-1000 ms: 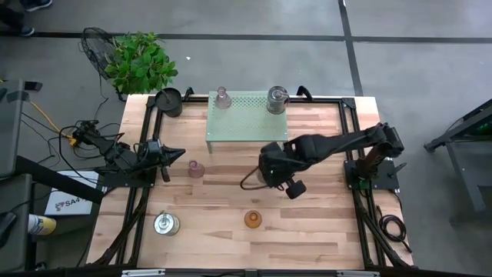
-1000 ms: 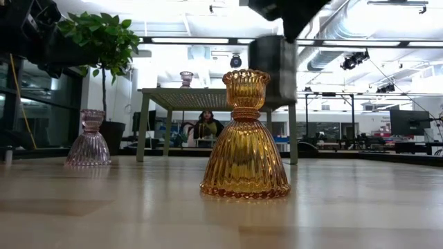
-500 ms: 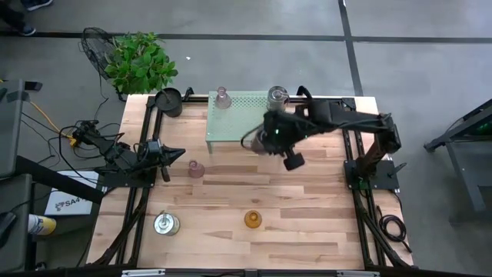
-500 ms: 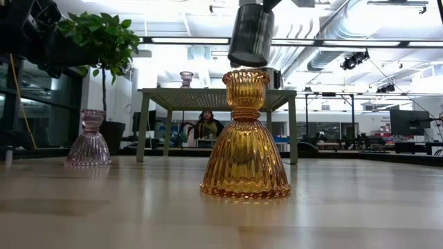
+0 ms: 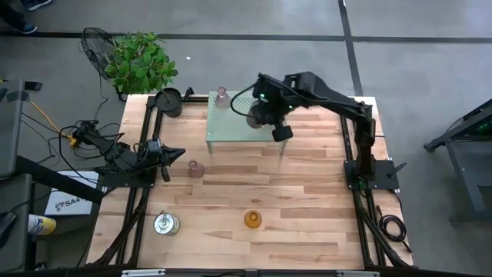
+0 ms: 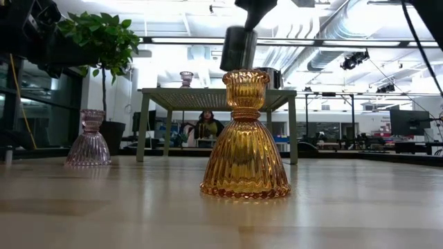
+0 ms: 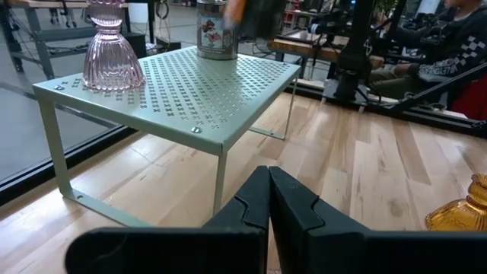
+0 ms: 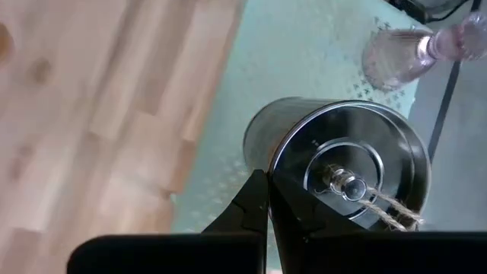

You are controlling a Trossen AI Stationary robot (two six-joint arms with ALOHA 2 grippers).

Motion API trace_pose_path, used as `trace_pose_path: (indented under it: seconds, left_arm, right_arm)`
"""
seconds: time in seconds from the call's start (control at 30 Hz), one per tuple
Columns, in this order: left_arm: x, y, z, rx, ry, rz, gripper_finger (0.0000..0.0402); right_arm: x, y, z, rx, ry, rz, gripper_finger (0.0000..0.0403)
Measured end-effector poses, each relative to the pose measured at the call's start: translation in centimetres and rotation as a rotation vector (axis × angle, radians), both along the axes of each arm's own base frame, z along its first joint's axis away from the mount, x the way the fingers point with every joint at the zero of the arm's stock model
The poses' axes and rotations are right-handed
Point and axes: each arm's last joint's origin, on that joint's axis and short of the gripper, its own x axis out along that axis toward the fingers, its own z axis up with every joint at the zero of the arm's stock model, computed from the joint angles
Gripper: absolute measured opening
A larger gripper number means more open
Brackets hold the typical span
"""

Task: Pick & Place candle stick holders
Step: Put the top scented candle on the shelf

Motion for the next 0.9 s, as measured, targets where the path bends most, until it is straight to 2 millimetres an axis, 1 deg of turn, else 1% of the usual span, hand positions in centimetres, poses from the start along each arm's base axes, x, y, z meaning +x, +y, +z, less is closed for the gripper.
trace_pose_path:
  seconds: [0.13,0.23,0.33,0.47,0.73,0.9]
  left_arm:
    - [0.0,0.0,0.0,0.002,0.003,0.0,0.0001]
    - [0.0,0.0,0.0,0.007,0.005,-0.001,0.0001]
    - [0.0,0.0,0.0,0.022,0.011,-0.003,0.0001]
    - [0.0,0.0,0.0,0.026,0.013,-0.003,0.0001]
    - [0.0,0.0,0.0,0.026,0.013,-0.003,0.0001]
    - [0.0,0.0,0.0,0.026,0.013,-0.006,0.0001]
  right_arm:
    - [0.4,-2.0,-2.0,0.035,0.059,-0.025,0.0]
    - [1.0,-3.0,-2.7,0.047,0.052,-0.037,0.0]
    - [1.5,-3.2,-2.7,0.051,0.005,-0.009,0.0]
    - [1.7,-3.3,-2.6,0.059,-0.02,0.002,0.0]
    - [1.6,-4.9,-2.6,0.035,-0.045,-0.028,0.0]
    - [1.5,-5.6,-2.8,0.058,-0.052,-0.027,0.0]
